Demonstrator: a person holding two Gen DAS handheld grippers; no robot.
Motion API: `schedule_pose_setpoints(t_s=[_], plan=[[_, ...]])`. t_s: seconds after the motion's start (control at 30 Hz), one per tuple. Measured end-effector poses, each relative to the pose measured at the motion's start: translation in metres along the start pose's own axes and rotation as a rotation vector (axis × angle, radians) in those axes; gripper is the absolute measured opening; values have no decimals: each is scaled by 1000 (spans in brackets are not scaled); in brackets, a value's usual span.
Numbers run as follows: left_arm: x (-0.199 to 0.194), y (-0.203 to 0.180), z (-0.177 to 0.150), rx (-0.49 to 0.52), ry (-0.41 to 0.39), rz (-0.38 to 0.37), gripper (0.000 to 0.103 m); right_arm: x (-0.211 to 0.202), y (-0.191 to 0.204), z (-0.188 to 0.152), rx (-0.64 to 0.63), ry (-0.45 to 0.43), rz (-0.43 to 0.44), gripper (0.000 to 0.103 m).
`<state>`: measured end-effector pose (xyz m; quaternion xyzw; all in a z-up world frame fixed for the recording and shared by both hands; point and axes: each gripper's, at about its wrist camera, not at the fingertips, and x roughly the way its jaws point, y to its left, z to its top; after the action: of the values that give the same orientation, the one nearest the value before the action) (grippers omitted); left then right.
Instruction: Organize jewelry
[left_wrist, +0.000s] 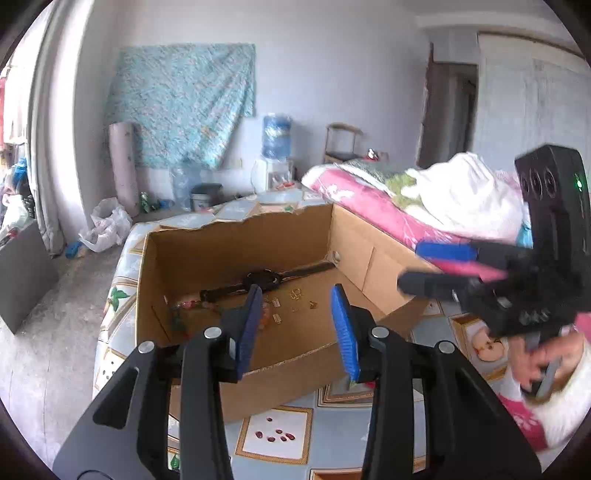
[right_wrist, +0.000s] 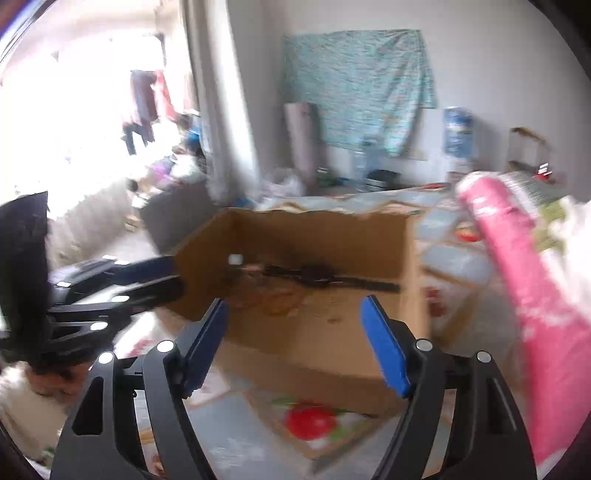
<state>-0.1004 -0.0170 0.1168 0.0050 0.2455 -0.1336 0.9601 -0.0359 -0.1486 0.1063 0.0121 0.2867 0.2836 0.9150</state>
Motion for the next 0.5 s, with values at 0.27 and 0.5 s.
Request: schedule_pose_setpoints(t_s=[0.27, 0.5], plan=[[24, -2, -25, -19, -10, 32, 39, 28, 3, -21, -24, -45, -54, 79], [32, 0, -37, -19, -73, 107, 54, 36, 29, -40, -201, -123, -176, 91]])
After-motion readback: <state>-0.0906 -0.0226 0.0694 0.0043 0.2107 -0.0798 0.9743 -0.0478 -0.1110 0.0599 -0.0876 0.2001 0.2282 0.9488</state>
